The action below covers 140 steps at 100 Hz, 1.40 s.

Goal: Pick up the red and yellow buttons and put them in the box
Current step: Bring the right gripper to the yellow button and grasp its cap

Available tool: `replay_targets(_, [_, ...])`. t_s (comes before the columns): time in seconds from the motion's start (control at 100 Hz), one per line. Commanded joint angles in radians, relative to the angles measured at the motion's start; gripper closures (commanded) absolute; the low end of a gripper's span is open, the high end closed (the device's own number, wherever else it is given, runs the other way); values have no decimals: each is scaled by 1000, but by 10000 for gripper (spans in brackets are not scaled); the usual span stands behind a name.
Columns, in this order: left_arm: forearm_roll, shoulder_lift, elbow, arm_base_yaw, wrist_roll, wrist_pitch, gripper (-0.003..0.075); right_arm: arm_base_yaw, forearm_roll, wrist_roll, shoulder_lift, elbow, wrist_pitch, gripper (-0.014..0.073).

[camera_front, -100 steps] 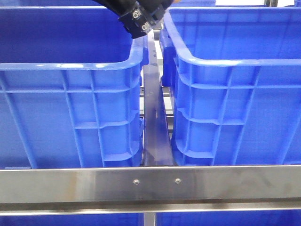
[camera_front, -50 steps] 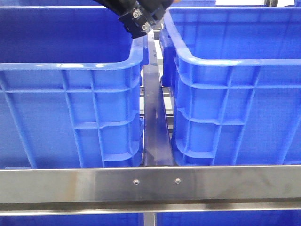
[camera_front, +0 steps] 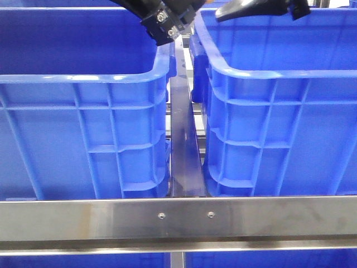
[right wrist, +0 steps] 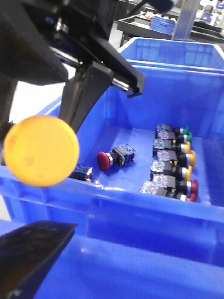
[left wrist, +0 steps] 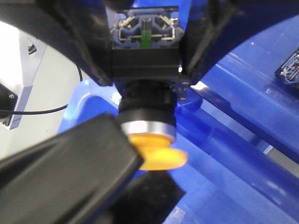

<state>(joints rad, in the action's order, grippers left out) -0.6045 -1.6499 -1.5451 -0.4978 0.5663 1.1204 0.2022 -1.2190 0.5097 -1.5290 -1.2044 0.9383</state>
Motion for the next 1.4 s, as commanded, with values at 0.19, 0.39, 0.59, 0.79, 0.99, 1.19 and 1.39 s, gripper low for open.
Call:
replay_targets(0.19, [-60, 53, -35, -10, 0, -22, 471, 12, -84, 35, 18, -41, 6, 22])
replay_targets(0.39, [-60, 53, -35, -10, 0, -22, 471, 12, -84, 35, 18, -41, 16, 307])
replay_targets(0.59, [-60, 53, -35, -10, 0, -16, 470, 12, -84, 35, 18, -41, 18, 310])
replay_targets(0.79, [-60, 53, -44, -10, 27, -16, 363, 12, -84, 35, 18, -41, 18, 310])
replay_targets(0.99, [-60, 53, -61, -10, 32, -10, 90, 12, -84, 35, 18, -41, 18, 311])
replay_targets(1.19, [-60, 53, -67, -10, 32, 4, 60, 12, -84, 35, 18, -41, 19, 311])
replay_targets(1.39, [-58, 53, -67, -10, 32, 21, 60, -39, -84, 36, 28, -58, 26, 311])
